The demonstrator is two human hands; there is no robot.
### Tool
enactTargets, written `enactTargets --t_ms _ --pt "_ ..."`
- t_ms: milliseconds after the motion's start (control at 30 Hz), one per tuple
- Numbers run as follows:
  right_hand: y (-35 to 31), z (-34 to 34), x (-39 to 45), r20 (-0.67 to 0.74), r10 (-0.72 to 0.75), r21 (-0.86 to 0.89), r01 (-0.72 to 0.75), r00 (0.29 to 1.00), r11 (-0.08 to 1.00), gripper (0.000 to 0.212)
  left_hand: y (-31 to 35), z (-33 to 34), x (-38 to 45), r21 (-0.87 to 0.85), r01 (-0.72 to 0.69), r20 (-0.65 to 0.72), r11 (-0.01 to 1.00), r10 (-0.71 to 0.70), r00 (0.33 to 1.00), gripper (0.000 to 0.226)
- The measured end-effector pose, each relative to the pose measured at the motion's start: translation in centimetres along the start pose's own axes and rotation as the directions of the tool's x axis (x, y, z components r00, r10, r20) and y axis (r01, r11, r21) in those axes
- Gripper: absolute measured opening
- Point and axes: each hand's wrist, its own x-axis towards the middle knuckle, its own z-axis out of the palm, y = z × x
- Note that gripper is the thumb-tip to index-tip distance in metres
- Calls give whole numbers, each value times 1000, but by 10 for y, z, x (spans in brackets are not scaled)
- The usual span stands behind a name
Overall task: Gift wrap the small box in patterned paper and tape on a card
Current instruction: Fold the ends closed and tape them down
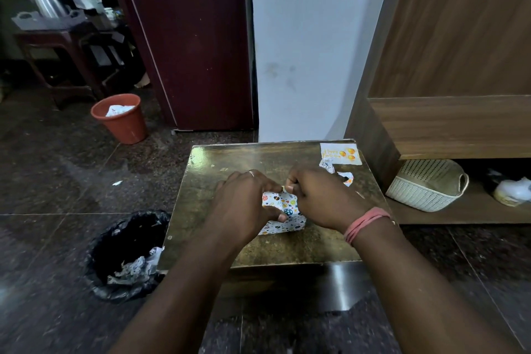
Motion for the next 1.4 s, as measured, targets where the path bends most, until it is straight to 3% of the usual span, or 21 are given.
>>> enactTargets --t_ms 500,767,933,1100,1400 --pt "-5 13 5 -63 -15 -137 7 998 991 11 -1 8 3 -22 57 -58 998 -58 997 52" --pt "0 5 2 24 -13 -90 15 1000 996 9 -1 6 3 -35 55 -63 998 -57 996 51" --pt "-4 -9 1 -1 -8 65 8 1000 998 25 -1 6 3 -45 52 -53 998 -55 997 49" --pt "-8 -1 0 -6 -7 -74 7 1000 997 16 -2 7 4 -58 52 -49 997 -55 997 48" --pt "-12 8 2 -54 21 -182 -30 998 983 18 -1 5 3 -39 49 -38 998 -51 998 47"
